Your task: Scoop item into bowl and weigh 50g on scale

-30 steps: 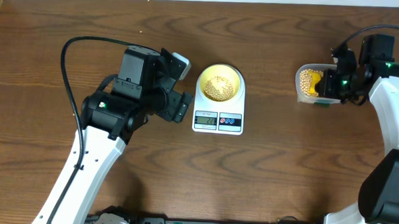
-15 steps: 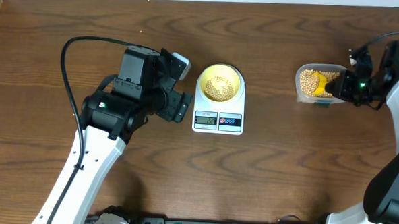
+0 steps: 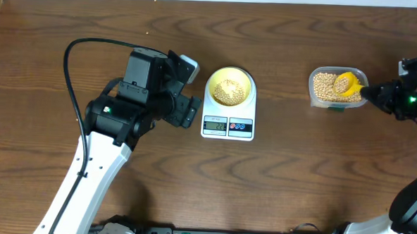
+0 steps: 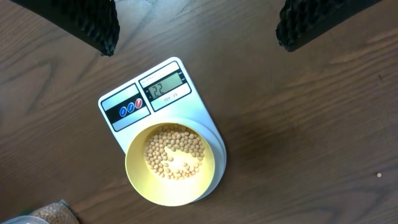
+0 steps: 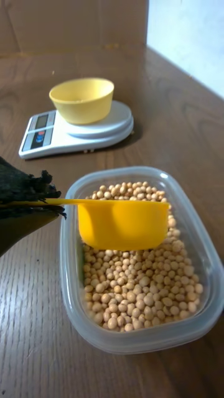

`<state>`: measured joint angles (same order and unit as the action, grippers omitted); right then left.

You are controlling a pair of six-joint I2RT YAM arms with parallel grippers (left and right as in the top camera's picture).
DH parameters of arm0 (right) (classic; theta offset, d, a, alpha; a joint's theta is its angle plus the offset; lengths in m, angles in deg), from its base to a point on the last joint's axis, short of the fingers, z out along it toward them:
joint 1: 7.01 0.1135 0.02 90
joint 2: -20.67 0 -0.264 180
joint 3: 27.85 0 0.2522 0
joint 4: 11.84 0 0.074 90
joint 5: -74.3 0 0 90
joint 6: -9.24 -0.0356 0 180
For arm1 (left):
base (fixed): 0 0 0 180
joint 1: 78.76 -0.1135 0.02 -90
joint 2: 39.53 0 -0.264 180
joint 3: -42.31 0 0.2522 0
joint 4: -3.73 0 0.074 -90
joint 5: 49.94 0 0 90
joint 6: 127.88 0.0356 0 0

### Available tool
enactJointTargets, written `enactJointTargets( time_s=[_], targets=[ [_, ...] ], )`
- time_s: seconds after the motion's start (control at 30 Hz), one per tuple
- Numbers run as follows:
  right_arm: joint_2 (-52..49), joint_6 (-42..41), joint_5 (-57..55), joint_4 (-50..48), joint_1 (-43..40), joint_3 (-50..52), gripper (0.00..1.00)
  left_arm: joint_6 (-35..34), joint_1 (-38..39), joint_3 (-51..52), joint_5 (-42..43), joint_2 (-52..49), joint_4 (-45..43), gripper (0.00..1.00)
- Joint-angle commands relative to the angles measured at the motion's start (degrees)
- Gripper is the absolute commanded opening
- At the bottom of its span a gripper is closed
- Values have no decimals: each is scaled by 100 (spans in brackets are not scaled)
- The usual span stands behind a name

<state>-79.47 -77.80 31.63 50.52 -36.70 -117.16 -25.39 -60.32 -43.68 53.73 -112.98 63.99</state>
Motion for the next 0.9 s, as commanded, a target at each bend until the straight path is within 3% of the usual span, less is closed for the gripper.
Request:
enactJointTargets(
  time_s=[0.0,0.23,0.43,0.87],
  targets=[
    [-39,-33,695,-57,-162,35,1,74,-22,2,70,-17,20,83],
    [-39,-46,1502,-61,-444,35,1,74,-22,2,70,-17,20,83],
    [-39,-704,1606,-221,-448,35,1,74,-22,2,70,-17,20,83],
    [-39,-1845,1731,-1397,564,35,1,74,-22,2,70,-17,20,83]
  ],
)
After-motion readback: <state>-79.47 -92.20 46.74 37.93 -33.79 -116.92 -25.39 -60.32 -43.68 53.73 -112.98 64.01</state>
